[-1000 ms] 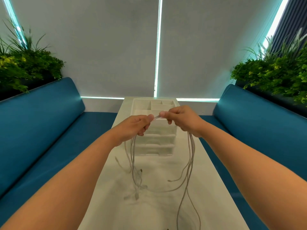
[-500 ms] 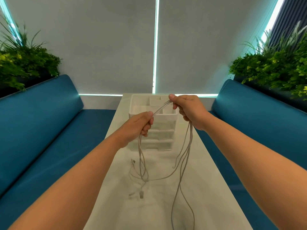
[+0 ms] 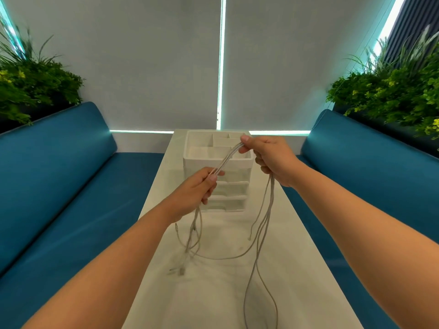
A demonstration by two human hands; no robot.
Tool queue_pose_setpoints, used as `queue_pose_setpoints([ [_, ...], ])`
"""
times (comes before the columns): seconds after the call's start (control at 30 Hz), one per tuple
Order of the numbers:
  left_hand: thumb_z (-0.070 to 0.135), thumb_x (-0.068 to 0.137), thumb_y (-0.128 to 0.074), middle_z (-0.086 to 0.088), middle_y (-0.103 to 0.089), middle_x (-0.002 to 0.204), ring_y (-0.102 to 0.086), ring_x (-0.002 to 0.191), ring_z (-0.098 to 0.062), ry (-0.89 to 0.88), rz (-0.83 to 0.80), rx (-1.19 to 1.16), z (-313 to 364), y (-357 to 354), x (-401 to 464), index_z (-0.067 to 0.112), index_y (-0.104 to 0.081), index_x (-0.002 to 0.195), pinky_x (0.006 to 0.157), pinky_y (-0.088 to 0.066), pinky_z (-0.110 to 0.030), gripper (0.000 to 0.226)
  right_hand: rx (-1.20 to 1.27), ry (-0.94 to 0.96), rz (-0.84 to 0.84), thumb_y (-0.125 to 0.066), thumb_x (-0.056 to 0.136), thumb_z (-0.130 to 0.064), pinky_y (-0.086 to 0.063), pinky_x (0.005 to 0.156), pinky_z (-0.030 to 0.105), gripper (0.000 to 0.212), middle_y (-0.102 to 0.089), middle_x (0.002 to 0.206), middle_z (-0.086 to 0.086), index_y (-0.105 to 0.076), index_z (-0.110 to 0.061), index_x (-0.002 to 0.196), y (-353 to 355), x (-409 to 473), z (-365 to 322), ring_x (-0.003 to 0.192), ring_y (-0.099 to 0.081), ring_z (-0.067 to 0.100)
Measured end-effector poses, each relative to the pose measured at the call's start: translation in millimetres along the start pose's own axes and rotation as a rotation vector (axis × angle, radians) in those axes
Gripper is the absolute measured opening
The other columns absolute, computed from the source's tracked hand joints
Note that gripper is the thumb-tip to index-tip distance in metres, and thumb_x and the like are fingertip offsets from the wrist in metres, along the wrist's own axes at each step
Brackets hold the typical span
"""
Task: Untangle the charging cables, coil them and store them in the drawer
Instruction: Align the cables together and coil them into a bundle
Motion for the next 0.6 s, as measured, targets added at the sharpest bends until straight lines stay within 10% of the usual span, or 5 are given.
queue_pose_setpoints([
  [0.37,0.048,0.102,-0.033,0.009,-0.04,0.066,-0.036,0.057,-0.003,0.066,0.003,0.151,-4.9,8.5,-3.2,0.018,-0.048,0.079,0.059,-0.036,-0.014,0.041,-0.131,-0.096,0.045,-0.058,0.092,-0.041,-0.025,0.049,0.028,0.044,-0.033,0.054,-0.001,-0.05,-0.015,0.058,18.6,-1.4,36.0,0.05,-0.025,0.013],
  [0.6,0.041,0.103,-0.039,0.008,-0.04,0.062,-0.031,0.053,-0.005,0.102,-0.077,0.108,-7.3,1.4,0.4,0.017,-0.048,0.074,0.051,-0.03,-0.018,0.038,-0.313,-0.026,0.149,-0.055,0.095,-0.028,-0.036,0.058,0.026,0.023,-0.052,0.072,0.002,-0.057,-0.012,0.079,34.9,1.9,45.0,0.064,-0.044,0.016],
])
Point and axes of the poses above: each hand's wrist, its own x-axis towards the middle knuckle, its own y-axis out of the back of the hand, z = x × y, the point moved 10 cm from there along x, towards the middle knuckle
